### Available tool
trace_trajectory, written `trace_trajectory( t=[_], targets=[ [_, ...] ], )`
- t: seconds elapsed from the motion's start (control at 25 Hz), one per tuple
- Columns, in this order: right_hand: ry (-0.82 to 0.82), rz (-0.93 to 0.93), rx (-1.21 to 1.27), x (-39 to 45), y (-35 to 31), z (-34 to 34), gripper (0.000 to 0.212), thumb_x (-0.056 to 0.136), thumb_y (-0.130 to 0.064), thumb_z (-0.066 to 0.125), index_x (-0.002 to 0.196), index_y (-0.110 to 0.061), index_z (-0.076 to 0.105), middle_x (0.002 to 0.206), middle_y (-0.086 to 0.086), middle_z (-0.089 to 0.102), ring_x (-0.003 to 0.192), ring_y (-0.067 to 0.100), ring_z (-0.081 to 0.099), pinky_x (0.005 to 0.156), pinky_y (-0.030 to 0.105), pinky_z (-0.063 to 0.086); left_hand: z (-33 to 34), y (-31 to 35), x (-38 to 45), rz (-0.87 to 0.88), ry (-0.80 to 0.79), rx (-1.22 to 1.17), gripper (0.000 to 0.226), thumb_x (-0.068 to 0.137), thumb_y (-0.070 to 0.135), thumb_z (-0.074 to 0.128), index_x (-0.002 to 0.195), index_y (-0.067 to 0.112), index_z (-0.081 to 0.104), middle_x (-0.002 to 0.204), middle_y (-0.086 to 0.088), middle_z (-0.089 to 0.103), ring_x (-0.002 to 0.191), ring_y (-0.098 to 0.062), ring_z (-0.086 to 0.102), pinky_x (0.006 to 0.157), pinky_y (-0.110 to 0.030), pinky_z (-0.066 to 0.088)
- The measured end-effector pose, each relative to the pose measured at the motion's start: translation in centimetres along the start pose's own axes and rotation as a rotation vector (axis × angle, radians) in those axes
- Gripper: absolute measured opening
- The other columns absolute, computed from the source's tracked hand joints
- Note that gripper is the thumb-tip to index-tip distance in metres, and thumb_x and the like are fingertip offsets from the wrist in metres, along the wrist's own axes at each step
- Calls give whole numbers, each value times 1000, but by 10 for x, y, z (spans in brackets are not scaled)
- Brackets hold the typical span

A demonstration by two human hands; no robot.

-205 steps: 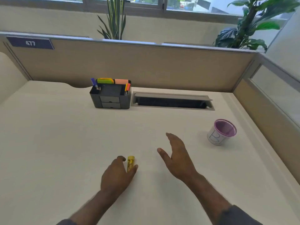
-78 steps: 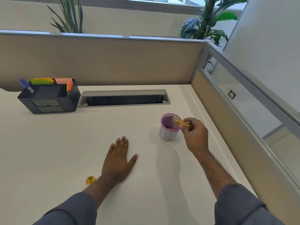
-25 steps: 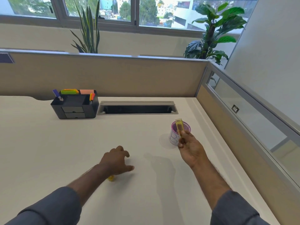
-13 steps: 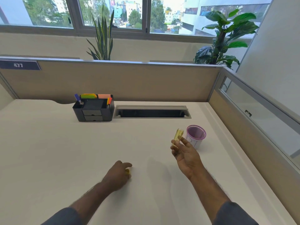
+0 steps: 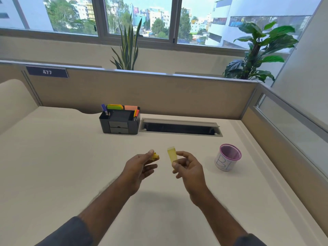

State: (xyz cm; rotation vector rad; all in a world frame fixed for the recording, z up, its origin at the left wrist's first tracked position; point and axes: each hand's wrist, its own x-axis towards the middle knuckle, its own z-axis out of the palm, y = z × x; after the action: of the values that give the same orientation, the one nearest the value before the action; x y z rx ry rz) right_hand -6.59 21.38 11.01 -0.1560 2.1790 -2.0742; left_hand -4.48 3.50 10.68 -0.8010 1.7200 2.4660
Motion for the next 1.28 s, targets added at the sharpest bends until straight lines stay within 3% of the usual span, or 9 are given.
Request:
trace_trajectory(
  t=[0.16, 0.48, 0.84, 1.04, 1.28],
  targets=[
    [-40, -108, -53, -11, -1, 20, 28, 88, -6, 66, 111, -20, 70, 82, 7, 68, 72, 19, 62, 62, 23, 56, -3, 9, -11, 38, -17, -71, 31, 90, 34, 66, 112, 12, 69, 107, -8, 77, 101, -27, 70, 83, -36, 54],
    [-24, -123, -40, -14, -8, 25, 26, 92, -6, 61, 113, -16, 71, 95, 7, 72, 71, 15, 62, 62, 24, 55, -14, 15, -22, 145, -24, -14, 27, 88, 27, 68, 110, 13, 74, 102, -9, 78, 96, -27, 72, 80, -33, 55],
    [-139, -79, 5, -16, -13, 26, 24, 98, -10, 51, 115, -8, 69, 79, 10, 66, 58, 15, 58, 53, 24, 52, -16, 9, -28, 231, -185, 84, 41, 77, 32, 68, 115, 19, 69, 108, -2, 79, 100, -20, 75, 84, -32, 55],
    [-158, -71, 5, -13, -10, 29, 24, 97, -11, 52, 115, -8, 69, 76, 9, 66, 57, 13, 58, 53, 24, 53, -18, 3, -25, 251, -136, 73, 28, 88, 20, 65, 115, 17, 70, 106, -5, 79, 99, -19, 75, 85, -31, 56],
    [-153, -62, -2, -8, -3, 33, 23, 96, -11, 55, 113, -11, 70, 75, 8, 66, 57, 10, 57, 55, 23, 52, -17, 1, -21, 270, -67, 100, 29, 88, 17, 67, 116, 14, 71, 107, -6, 79, 97, -18, 76, 89, -32, 58]
  ],
)
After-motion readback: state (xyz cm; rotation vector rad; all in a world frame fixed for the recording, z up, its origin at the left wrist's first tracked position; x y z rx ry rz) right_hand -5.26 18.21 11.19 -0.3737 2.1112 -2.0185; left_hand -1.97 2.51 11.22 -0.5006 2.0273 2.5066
